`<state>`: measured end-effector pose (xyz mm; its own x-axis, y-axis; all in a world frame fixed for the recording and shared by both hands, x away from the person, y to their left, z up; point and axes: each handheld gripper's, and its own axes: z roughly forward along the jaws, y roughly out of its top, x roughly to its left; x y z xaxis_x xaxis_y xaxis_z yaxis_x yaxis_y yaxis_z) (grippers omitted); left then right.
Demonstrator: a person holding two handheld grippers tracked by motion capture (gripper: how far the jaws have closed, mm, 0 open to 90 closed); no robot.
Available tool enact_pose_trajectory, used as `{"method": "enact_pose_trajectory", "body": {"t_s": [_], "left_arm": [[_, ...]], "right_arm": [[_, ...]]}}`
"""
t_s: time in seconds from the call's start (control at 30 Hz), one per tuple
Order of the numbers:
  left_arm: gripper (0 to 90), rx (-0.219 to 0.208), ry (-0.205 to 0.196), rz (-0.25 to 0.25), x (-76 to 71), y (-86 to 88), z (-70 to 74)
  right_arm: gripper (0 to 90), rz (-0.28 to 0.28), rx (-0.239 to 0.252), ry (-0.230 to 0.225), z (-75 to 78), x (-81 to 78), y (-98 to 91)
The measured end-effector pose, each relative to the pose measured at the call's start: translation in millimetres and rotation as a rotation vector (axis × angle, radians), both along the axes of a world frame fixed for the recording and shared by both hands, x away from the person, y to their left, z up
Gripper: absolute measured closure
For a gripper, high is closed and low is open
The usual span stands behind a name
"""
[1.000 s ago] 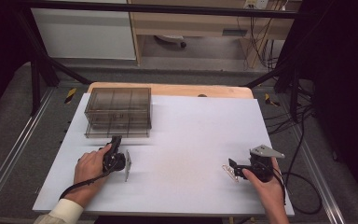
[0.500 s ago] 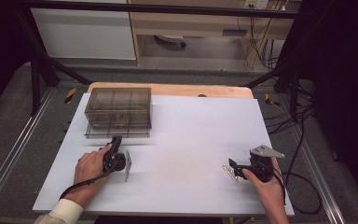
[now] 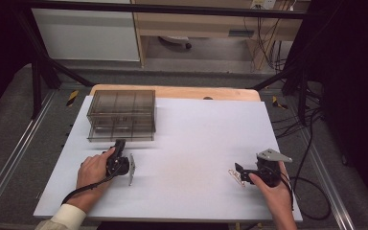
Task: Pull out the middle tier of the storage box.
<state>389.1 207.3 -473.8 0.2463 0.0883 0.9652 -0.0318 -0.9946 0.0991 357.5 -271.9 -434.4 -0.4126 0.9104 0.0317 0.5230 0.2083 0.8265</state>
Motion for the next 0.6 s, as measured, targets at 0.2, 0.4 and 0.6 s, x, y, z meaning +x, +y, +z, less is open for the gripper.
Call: {"method": "enact_pose_trajectory", "body": {"t_s": [0.2,0.4,0.6], "left_arm": [[80.4,0.0,0.001,0.009,2.0,-0.2,0.4],[80.4,-0.005,0.003,0.019,4.7,-1.9,0.5],[79.7,-0.008,0.019,0.018,5.8,-1.1,1.9]], "right_arm": [[5.6,0.0,-0.001,0.002,-0.3,0.2,0.1],[5.5,-0.001,0.001,0.003,-0.5,0.2,0.1],[5.5,-0.001,0.002,0.009,-0.8,0.2,0.4]]}}
